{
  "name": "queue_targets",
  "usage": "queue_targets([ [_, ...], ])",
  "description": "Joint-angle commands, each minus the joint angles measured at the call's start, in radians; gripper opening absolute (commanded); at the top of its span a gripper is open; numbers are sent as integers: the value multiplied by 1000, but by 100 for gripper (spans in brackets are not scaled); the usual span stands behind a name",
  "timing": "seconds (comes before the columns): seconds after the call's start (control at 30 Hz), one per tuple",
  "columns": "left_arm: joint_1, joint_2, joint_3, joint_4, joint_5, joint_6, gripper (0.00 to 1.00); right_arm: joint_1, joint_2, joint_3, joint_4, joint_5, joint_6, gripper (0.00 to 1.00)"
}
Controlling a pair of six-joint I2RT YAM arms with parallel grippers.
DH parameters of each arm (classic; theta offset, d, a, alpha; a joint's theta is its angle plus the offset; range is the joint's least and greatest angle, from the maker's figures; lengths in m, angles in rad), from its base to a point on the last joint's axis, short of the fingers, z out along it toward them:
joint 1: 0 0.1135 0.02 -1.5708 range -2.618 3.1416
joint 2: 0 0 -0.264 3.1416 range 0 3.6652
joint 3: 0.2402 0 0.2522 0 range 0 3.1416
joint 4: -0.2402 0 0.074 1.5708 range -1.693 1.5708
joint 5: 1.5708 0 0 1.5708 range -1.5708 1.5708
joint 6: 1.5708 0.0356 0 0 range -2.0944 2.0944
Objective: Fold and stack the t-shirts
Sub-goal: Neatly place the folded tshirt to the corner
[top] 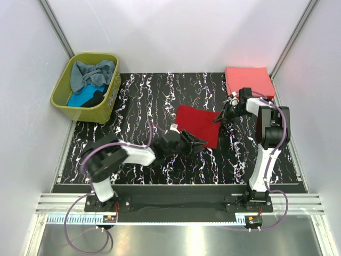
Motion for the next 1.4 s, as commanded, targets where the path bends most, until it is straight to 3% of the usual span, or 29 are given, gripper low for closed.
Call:
queue_targets([
  [0.0,36,-227,0,-128,129,411,46,7,-160,43,-193,150,-151,0],
  [0.13,69,-411,38,-448,79,723,46,5,-286,28,-276,355,-208,0],
  [0.2,86,-474,55,-521,53,840,46,5,-308,70,-328,394,-242,0],
  [0.3,104,-523,44,-604,43,901,46,5,-289,179,-434,524,-279,0],
  [0.53,121,-577,-51,-594,10,879,45,7,-292,389,-482,726,-335,0],
  [0.97,271,-614,-68,-552,157,960,45,7,-36,915,-569,803,-501,0],
  [1.37,392,-600,-77,-566,250,1010,45,7,93,1216,-579,819,-521,0],
])
